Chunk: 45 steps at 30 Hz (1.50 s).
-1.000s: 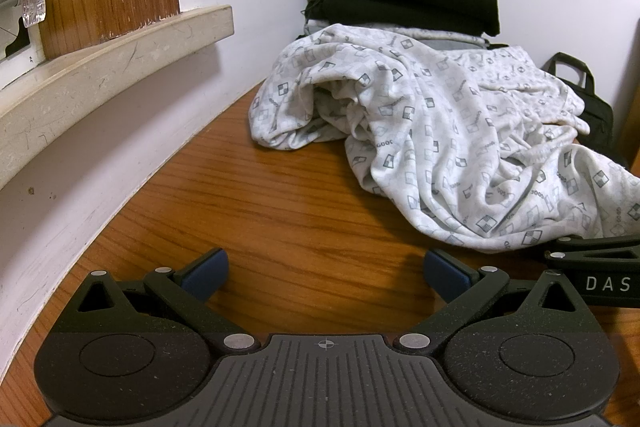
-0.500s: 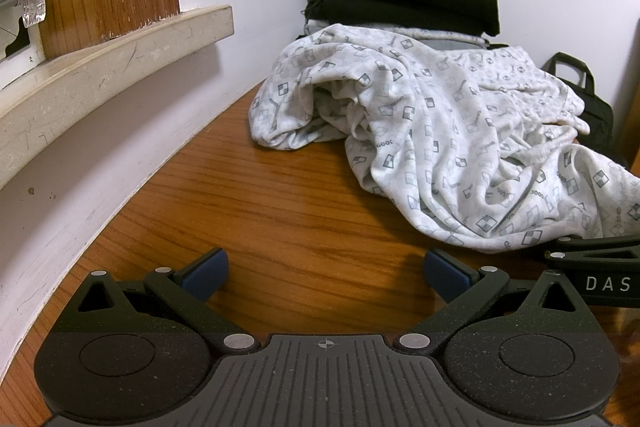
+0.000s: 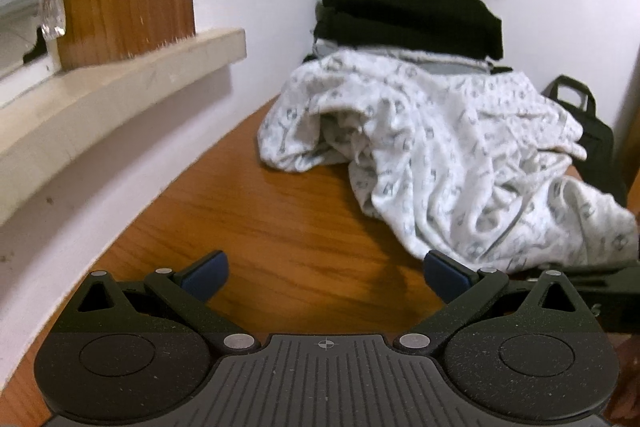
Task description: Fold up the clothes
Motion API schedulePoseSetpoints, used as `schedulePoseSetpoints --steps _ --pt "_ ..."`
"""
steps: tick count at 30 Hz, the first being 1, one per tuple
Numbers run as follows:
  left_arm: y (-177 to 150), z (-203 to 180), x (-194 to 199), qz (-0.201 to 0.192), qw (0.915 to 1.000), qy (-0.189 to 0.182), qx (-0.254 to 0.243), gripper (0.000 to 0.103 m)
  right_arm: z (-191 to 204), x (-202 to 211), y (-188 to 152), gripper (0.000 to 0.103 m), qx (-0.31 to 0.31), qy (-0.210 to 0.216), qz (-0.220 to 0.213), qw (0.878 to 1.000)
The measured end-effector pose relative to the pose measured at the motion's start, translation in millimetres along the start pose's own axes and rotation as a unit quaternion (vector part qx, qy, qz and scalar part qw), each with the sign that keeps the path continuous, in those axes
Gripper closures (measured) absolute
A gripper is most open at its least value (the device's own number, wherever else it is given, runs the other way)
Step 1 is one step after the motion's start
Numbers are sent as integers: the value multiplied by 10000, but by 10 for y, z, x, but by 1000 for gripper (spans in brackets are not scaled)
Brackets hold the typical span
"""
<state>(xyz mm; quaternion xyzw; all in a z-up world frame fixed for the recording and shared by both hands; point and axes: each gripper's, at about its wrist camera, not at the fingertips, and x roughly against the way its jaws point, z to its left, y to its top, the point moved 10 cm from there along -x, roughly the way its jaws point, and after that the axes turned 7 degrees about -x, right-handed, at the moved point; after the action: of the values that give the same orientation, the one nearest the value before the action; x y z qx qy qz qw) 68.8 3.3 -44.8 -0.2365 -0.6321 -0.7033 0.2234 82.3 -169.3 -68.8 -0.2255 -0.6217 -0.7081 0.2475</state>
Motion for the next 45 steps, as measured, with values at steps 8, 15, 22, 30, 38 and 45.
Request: schedulePoseSetpoints --steps 8,15,22,30,38,45 --pt "165 27 175 -316 9994 66 120 0 16 -4 -5 0 -32 -52 -8 10000" --pt "223 12 243 -429 9989 32 199 0 59 -13 -1 0 -37 -32 -10 10000" --pt "262 -27 299 -614 9977 -22 299 0 115 58 11 0 485 1154 316 9916" --pt "273 -137 309 -847 9960 -37 286 0 -514 368 466 0 298 2532 -65 9669" --pt "289 -206 312 -955 9927 -323 659 3 -679 37 996 1 988 2770 -243 9555" --pt "194 -284 256 -660 9949 -411 647 30 -552 -380 1309 37 1578 3172 -63 9351"
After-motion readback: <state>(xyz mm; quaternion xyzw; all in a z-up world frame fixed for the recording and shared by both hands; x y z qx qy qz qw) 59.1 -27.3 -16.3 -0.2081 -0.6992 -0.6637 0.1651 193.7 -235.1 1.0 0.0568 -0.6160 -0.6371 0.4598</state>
